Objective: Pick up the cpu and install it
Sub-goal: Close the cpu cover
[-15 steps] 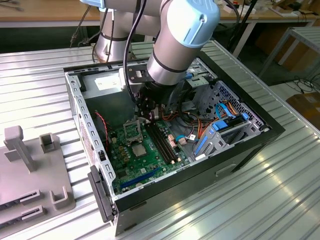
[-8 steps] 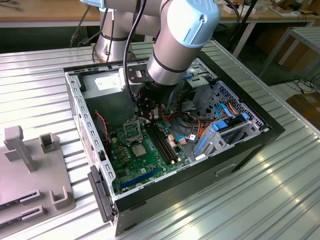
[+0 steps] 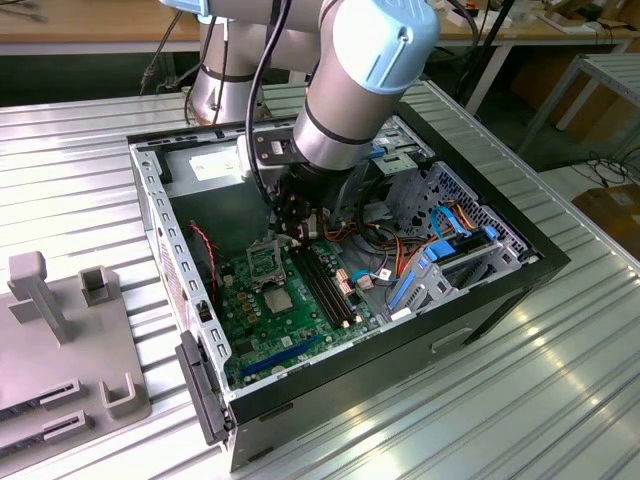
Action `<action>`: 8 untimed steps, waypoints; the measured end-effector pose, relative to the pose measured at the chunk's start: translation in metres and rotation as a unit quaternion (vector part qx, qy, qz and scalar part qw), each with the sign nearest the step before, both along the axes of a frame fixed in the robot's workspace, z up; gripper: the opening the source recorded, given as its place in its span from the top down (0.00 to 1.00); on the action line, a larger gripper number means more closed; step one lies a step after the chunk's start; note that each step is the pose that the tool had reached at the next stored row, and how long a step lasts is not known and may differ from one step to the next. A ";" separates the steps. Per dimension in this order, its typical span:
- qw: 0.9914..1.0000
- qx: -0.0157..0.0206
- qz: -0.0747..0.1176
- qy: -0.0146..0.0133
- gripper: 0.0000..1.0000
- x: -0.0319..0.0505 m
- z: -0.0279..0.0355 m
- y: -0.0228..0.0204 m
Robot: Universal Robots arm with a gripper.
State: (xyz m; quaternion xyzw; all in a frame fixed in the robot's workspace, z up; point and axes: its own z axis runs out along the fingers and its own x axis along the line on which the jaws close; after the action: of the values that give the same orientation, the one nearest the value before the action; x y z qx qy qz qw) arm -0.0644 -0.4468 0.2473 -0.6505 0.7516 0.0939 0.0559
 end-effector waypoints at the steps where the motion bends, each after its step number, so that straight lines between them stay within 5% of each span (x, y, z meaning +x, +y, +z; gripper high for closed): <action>1: 1.000 -0.002 0.000 0.000 0.89 0.0000 0.0002 0.0000; 8: 1.000 -0.013 0.000 0.000 0.89 0.0000 0.0011 0.0000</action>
State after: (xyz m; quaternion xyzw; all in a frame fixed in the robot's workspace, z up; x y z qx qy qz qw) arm -0.0644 -0.4468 0.2484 -0.6512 0.7528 0.0840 0.0473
